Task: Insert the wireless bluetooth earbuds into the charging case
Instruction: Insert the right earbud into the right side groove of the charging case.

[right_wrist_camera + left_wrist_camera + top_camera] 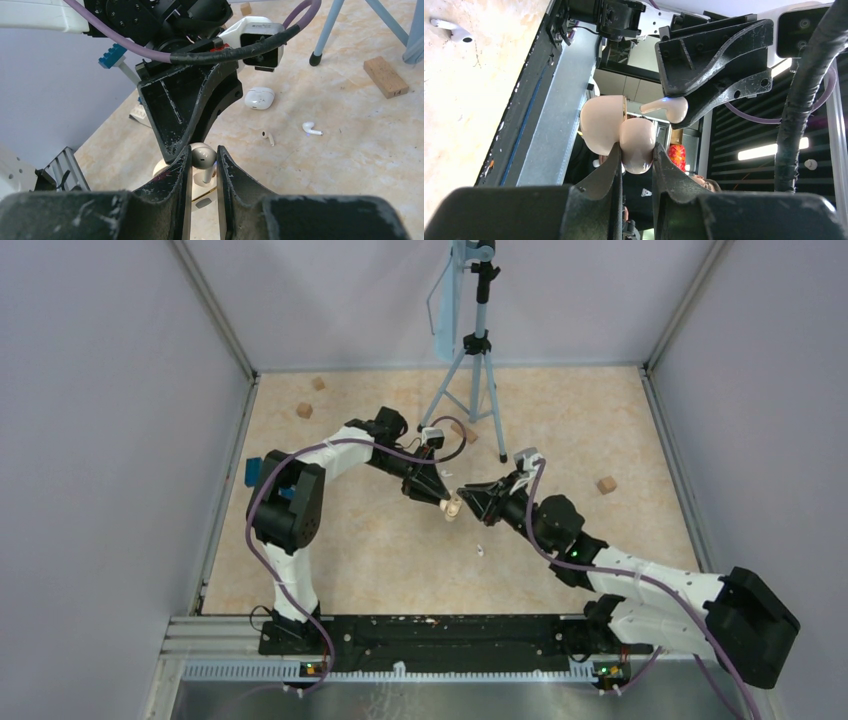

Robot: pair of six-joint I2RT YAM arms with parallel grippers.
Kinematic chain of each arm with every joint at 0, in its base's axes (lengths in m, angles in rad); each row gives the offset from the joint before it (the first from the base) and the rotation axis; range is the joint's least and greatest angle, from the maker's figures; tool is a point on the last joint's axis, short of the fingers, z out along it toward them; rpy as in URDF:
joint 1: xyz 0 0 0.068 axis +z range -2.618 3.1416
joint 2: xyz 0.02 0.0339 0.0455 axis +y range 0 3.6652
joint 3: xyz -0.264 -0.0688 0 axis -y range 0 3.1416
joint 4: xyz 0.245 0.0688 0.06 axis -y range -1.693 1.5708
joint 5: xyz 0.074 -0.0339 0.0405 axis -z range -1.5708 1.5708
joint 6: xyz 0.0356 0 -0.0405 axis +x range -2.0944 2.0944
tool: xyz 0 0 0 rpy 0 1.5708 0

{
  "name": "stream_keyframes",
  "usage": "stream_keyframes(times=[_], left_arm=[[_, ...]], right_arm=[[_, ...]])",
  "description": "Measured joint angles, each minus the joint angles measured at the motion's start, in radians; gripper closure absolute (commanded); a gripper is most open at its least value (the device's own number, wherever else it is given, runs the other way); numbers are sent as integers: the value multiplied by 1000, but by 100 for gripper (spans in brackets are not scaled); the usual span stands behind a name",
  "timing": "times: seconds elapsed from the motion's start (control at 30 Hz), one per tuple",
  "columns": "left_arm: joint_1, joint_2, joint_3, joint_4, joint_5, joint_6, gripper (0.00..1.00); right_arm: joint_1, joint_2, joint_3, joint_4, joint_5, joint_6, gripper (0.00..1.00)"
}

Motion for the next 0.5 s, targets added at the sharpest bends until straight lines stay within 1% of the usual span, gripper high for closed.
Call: stream_keyframes(times=[0.3,0.5], left_arm=[[0,0,2,-3,6,-17,100],[0,0,2,-3,10,-21,100]], right_arm=[[9,51,-6,73,21,0,92],[16,74,-6,93,29,-5,93]])
